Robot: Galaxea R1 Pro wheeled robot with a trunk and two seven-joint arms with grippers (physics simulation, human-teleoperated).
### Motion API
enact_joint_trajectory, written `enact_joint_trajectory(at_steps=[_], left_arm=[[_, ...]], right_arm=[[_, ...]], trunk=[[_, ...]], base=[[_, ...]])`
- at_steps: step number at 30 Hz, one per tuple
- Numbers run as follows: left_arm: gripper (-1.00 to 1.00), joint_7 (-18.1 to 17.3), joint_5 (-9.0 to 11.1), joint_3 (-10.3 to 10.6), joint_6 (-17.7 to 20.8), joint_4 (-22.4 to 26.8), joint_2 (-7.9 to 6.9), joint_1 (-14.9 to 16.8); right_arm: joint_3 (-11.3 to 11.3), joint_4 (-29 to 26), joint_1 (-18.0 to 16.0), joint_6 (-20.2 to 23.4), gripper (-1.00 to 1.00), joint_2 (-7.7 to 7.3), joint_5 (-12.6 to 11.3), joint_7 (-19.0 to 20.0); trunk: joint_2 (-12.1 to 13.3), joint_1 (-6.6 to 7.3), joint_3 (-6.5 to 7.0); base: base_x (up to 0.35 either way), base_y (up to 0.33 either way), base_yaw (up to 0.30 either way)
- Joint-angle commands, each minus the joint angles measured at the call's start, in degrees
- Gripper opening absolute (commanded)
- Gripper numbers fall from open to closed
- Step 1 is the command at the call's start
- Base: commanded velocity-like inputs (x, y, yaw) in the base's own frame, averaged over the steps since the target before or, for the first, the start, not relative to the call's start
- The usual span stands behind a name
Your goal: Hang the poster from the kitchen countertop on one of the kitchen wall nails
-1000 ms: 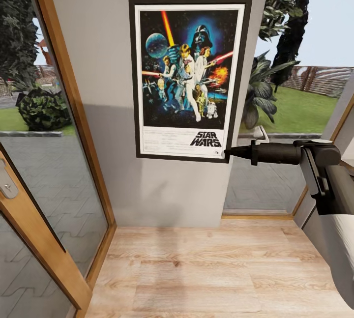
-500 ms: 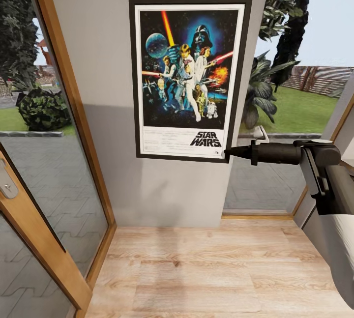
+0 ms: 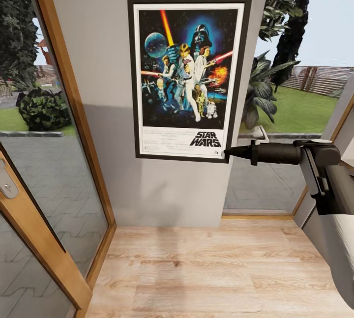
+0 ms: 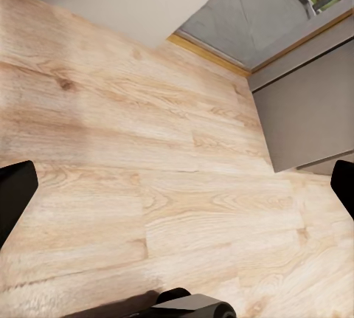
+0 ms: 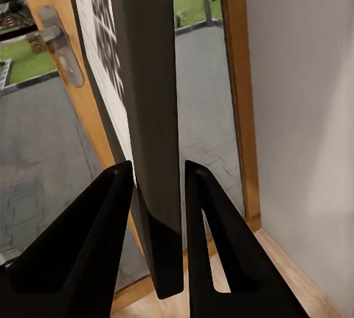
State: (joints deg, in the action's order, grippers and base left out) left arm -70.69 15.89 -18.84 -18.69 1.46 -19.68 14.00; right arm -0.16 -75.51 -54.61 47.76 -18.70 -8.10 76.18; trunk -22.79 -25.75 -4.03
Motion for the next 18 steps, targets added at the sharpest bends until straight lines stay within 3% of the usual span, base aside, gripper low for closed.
enact_joint_trajectory(at_steps=[1,18], left_arm=[[1.0,-0.15,-0.16,-0.23,-0.29,-0.06,-0.01,0.06],[1.0,-0.23,-0.16,-0.23,-0.29,-0.06,-0.01,0.06]], right_arm=[[0.02,0.01,-0.06,0.47,-1.0,-0.02,-0.24,0.1],[0.22,-0.09,-0.03,0.21,-1.0,-0.02,-0.28,0.14]], trunk=[[-0.13,-0.04,-0.13],[-0.13,-0.04,-0.13]], base=[[0.0,0.0,0.0],[0.0,0.0,0.0]])
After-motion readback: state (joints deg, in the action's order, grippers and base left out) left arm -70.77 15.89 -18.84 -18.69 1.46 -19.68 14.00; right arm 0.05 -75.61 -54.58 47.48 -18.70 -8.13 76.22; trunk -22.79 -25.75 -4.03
